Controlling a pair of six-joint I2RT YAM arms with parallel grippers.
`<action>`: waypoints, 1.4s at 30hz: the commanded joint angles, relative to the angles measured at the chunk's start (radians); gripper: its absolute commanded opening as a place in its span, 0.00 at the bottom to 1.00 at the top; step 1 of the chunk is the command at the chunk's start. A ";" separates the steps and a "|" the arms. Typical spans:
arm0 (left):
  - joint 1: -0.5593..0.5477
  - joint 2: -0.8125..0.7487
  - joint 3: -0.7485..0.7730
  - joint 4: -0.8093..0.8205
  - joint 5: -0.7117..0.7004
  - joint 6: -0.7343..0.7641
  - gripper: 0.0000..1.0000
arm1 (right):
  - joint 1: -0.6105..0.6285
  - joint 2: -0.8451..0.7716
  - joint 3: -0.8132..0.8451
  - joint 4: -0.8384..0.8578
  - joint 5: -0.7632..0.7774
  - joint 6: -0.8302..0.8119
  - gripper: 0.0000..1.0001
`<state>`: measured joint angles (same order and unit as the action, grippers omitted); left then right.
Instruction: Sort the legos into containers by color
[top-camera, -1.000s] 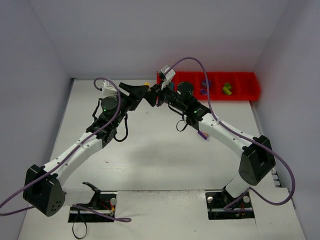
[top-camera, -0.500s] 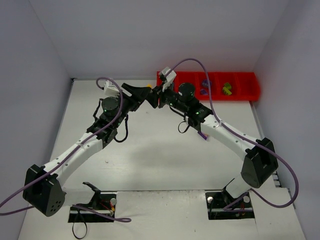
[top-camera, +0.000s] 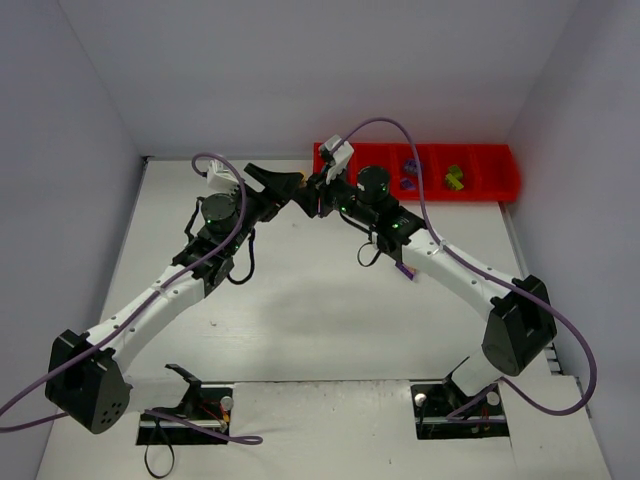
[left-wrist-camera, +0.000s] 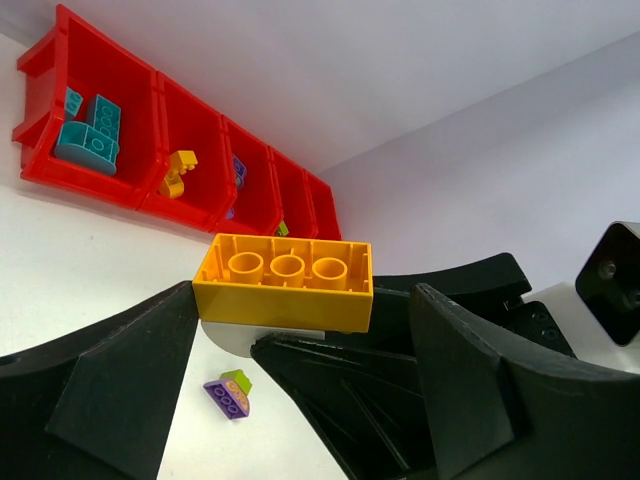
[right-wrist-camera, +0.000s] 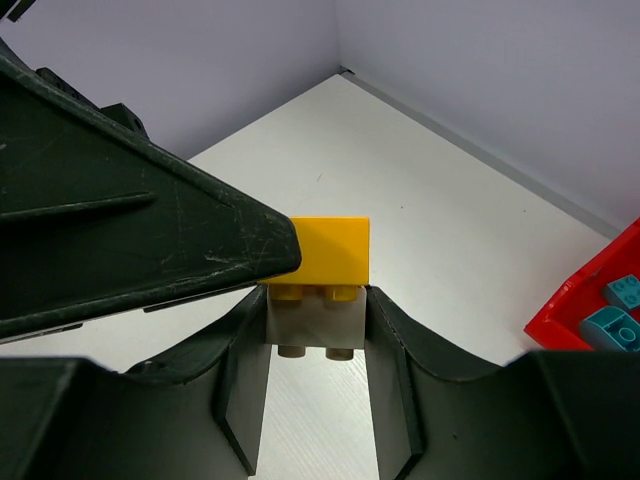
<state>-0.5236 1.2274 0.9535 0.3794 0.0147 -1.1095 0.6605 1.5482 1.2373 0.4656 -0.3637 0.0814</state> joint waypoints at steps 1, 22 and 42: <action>0.002 -0.037 0.022 0.092 0.024 0.016 0.78 | -0.007 -0.045 0.013 0.074 0.000 0.011 0.05; 0.008 -0.019 0.008 0.134 -0.001 0.053 0.09 | -0.007 -0.088 -0.062 0.031 -0.026 -0.012 0.07; 0.034 0.004 -0.041 0.213 0.037 0.123 0.08 | -0.194 -0.143 -0.136 -0.108 0.107 0.026 0.02</action>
<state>-0.4957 1.2465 0.9028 0.5312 0.0269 -1.0538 0.5388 1.4517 1.0859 0.3218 -0.3580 0.0818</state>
